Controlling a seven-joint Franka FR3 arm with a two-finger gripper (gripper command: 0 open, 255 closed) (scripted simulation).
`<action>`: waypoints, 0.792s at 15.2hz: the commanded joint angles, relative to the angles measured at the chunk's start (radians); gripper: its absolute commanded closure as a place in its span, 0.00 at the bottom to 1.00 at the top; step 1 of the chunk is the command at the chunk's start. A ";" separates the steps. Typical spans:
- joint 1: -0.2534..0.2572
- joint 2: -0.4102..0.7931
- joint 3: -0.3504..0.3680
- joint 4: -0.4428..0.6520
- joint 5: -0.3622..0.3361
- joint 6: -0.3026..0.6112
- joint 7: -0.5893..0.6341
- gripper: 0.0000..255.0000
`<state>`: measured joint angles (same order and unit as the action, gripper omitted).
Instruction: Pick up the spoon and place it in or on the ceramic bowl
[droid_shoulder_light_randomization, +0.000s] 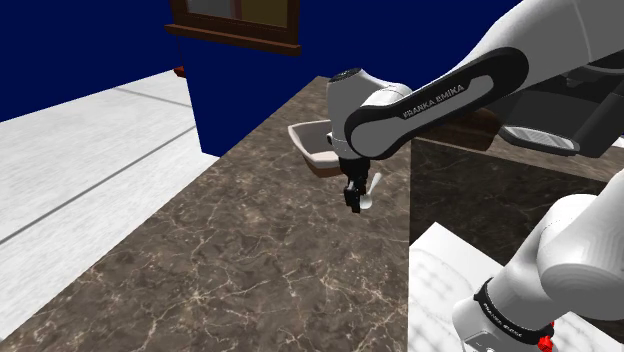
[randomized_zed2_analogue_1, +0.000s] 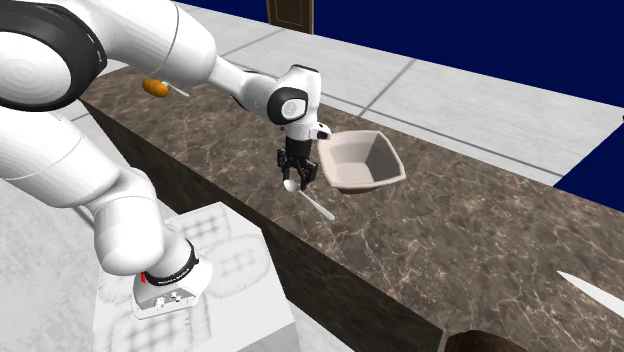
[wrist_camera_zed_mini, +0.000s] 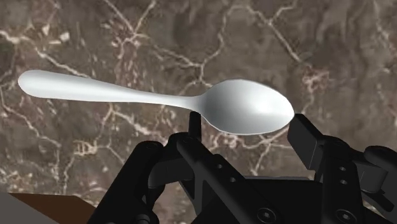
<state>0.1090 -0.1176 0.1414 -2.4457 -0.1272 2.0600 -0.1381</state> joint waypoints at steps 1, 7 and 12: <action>0.000 0.000 0.000 0.000 0.000 0.000 0.000 1.00; 0.000 0.000 0.000 0.000 0.000 0.000 0.000 1.00; 0.002 -0.043 -0.001 0.029 0.010 -0.071 -0.014 1.00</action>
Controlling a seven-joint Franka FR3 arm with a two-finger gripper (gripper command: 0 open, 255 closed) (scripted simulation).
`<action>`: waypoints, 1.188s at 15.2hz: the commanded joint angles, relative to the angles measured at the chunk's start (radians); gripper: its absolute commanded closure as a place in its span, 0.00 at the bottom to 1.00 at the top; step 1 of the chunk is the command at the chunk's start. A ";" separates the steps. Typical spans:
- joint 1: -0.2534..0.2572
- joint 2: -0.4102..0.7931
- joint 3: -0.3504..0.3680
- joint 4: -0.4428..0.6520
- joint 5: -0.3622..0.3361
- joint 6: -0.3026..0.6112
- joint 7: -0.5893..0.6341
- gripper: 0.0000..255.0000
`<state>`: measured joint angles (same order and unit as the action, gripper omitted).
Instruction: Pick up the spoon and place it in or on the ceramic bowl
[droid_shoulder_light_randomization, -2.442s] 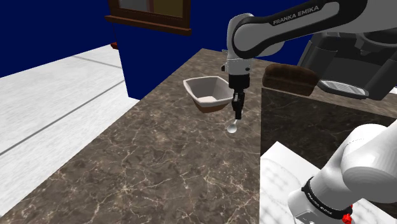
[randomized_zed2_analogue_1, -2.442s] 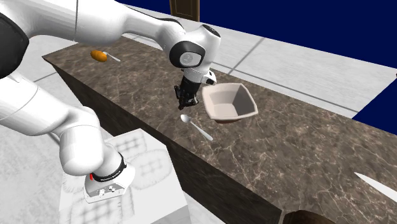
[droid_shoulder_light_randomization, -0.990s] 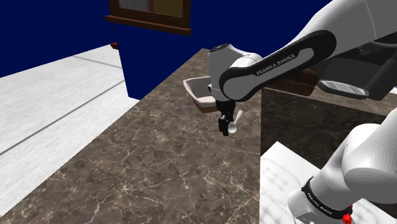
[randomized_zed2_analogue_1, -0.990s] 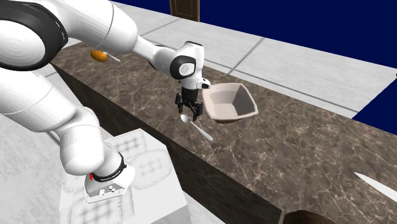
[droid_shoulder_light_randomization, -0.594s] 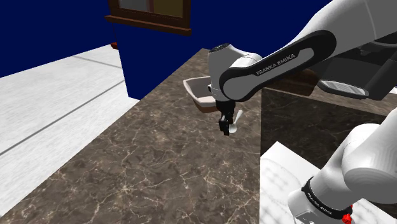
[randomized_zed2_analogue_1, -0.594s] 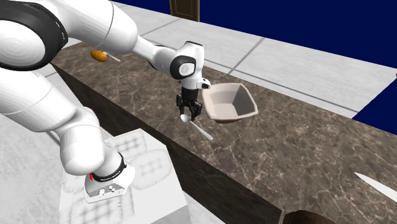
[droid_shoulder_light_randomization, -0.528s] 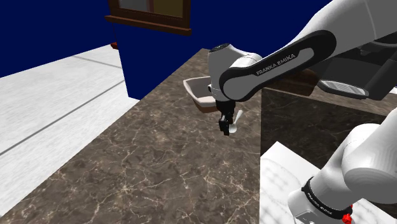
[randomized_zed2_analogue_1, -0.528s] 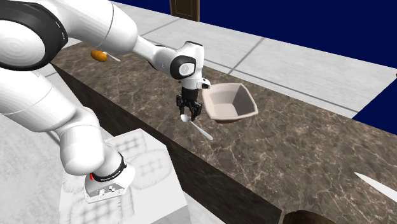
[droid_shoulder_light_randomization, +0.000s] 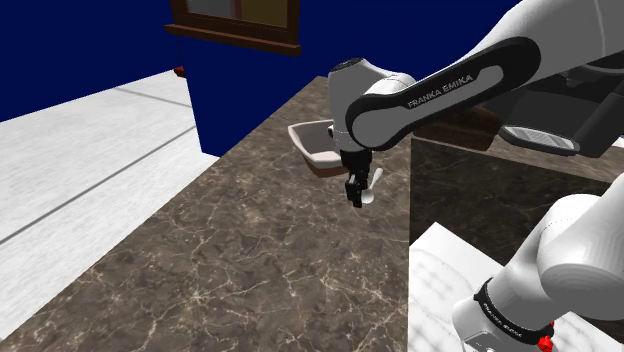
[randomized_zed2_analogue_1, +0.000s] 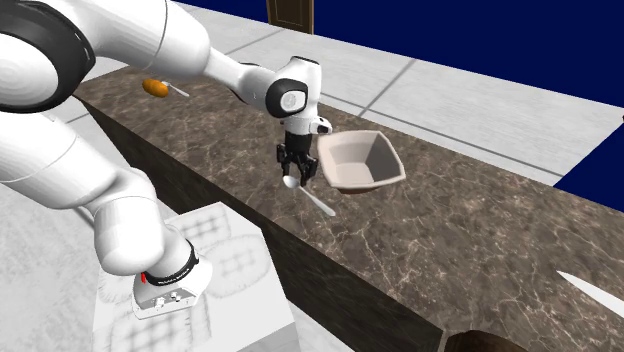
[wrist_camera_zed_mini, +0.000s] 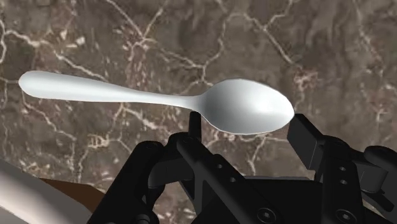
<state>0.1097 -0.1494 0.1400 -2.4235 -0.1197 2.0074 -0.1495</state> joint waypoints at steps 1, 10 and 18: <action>0.001 -0.019 0.000 0.013 0.005 -0.032 -0.005 1.00; 0.003 -0.080 -0.002 0.081 0.017 -0.158 -0.026 1.00; 0.004 -0.117 -0.005 0.155 0.023 -0.269 -0.042 1.00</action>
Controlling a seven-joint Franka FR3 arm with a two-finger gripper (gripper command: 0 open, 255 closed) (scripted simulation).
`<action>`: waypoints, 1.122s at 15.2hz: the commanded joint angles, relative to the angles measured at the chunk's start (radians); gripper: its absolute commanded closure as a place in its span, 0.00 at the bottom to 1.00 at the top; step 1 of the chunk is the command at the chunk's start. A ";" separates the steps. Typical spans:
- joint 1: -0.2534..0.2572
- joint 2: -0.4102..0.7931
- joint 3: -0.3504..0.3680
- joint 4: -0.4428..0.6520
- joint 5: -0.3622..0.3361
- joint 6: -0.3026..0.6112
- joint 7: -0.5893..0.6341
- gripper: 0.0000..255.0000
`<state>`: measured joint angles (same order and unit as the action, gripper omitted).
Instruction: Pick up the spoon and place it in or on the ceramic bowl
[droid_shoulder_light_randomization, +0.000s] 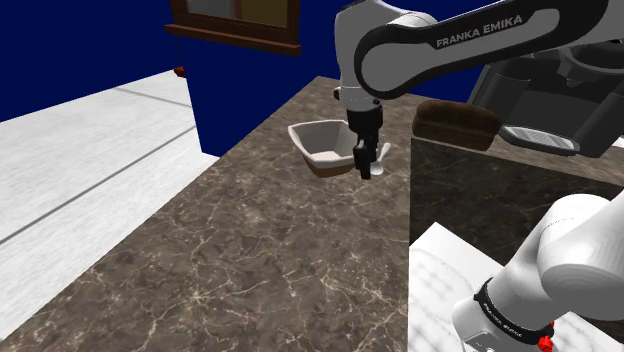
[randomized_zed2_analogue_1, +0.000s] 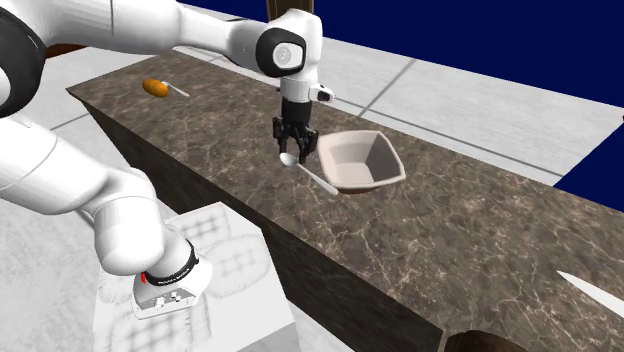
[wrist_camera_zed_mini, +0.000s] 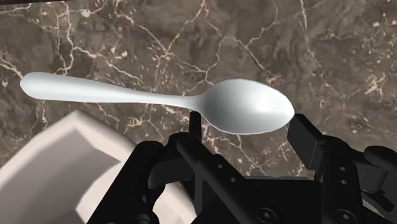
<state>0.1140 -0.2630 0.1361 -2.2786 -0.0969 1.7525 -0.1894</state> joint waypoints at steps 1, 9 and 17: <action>0.000 -0.007 -0.001 0.020 0.001 -0.027 -0.004 1.00; -0.001 -0.027 -0.002 0.109 0.003 -0.135 -0.018 1.00; -0.013 0.211 -0.003 0.390 -0.029 -0.179 -0.021 1.00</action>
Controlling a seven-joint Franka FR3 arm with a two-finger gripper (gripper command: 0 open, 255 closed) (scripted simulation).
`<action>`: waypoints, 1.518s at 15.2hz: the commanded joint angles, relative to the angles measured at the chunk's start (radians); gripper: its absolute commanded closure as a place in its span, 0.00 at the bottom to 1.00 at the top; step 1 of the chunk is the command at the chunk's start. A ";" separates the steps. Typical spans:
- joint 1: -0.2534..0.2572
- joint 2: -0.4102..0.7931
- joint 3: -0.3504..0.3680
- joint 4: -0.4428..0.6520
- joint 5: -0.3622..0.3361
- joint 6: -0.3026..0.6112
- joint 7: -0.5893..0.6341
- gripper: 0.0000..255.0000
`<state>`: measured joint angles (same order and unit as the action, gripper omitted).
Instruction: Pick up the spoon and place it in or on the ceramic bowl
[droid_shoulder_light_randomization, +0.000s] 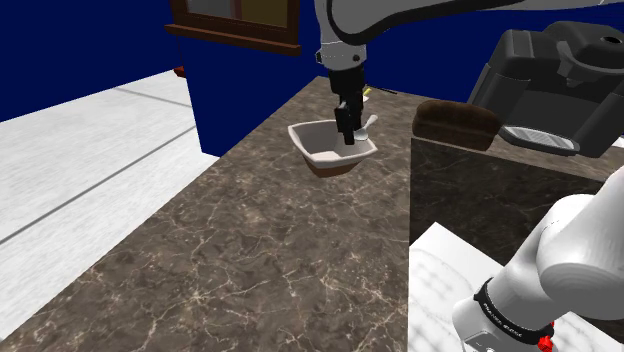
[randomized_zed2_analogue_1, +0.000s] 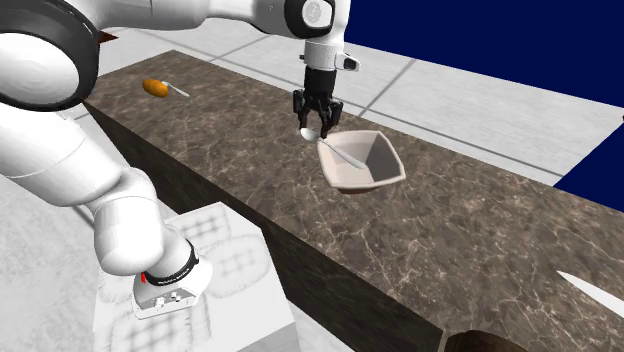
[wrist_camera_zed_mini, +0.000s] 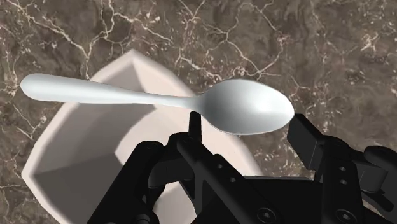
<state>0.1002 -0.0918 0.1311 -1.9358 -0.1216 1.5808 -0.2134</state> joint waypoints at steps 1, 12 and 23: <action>0.000 0.081 0.002 0.096 -0.009 -0.016 0.003 1.00; 0.003 0.350 -0.002 0.387 -0.044 -0.041 0.003 1.00; 0.000 0.365 -0.003 0.278 -0.047 0.083 0.019 1.00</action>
<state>0.1005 0.2712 0.1280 -1.6563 -0.1686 1.6589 -0.1946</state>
